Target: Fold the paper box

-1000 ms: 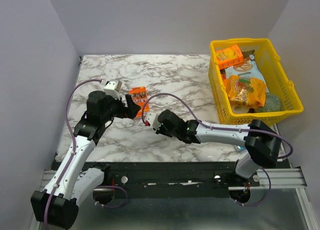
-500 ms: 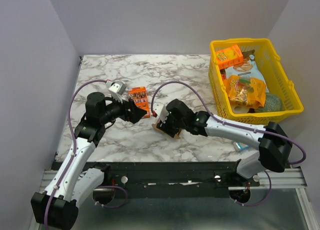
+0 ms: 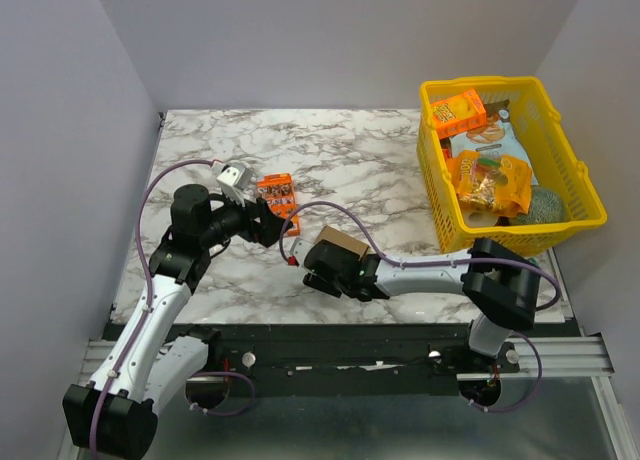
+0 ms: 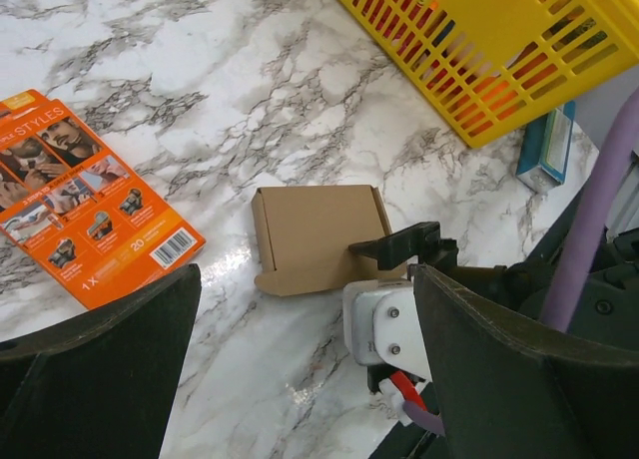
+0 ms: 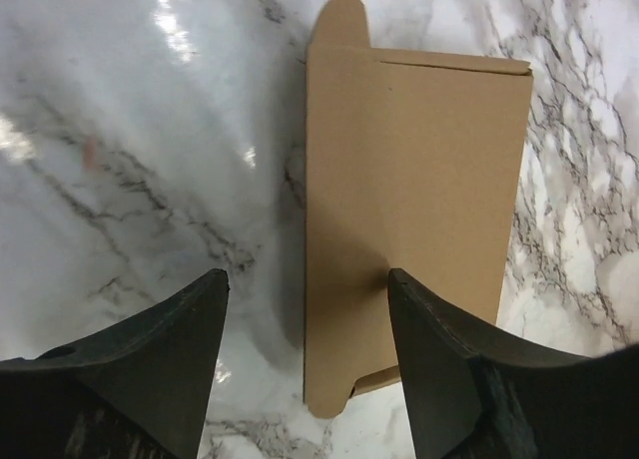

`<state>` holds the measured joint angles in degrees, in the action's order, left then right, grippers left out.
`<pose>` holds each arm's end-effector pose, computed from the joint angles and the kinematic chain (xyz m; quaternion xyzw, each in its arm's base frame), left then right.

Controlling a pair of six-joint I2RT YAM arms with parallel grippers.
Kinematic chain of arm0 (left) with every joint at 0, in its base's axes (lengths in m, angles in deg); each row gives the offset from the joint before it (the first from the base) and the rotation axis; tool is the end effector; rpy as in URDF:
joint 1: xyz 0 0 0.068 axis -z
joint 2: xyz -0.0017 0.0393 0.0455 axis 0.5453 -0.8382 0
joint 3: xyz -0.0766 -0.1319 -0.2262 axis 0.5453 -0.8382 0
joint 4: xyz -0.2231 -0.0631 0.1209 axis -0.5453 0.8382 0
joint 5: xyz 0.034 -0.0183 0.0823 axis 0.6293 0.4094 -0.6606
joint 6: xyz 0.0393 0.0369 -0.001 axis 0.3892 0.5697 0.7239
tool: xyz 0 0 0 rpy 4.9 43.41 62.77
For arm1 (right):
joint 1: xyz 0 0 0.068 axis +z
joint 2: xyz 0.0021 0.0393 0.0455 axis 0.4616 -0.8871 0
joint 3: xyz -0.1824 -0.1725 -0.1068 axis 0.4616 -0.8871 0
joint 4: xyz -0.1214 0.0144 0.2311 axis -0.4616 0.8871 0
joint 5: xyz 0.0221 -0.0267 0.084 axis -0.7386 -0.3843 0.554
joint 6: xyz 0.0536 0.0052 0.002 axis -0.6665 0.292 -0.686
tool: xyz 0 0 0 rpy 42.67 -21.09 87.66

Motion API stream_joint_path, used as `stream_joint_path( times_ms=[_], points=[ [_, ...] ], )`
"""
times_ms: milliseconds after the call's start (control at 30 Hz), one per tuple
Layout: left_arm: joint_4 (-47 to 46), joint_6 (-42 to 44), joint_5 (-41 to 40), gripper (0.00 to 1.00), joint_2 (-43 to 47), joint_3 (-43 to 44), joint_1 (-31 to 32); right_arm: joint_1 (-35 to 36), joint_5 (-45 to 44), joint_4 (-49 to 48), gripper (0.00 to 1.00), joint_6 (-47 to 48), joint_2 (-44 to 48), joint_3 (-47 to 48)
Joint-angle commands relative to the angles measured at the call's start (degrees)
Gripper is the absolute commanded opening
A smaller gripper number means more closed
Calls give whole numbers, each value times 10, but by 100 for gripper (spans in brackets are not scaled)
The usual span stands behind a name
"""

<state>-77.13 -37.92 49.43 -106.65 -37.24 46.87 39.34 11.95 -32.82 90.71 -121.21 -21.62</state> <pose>0.1806 -0.0649 0.3093 0.1573 0.7772 -0.3734 0.4815 0.1452 0.3047 0.1662 -0.5411 0.7610 -0.0226 0.3572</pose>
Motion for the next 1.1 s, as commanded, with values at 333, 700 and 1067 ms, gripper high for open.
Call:
stream_joint_path(
  times_ms=[333, 700, 1067],
  points=[
    [-12, -3, 10, 96, 9, -9, -4, 5, -142, -94, 56, 40, -90, 22],
    [-16, -6, 18, 96, 10, -11, -4, 7, -99, -74, 16, 52, -63, 21],
    [-21, -10, 28, 97, 12, -13, -3, -12, 106, 91, 9, -8, 68, 54]
  ],
)
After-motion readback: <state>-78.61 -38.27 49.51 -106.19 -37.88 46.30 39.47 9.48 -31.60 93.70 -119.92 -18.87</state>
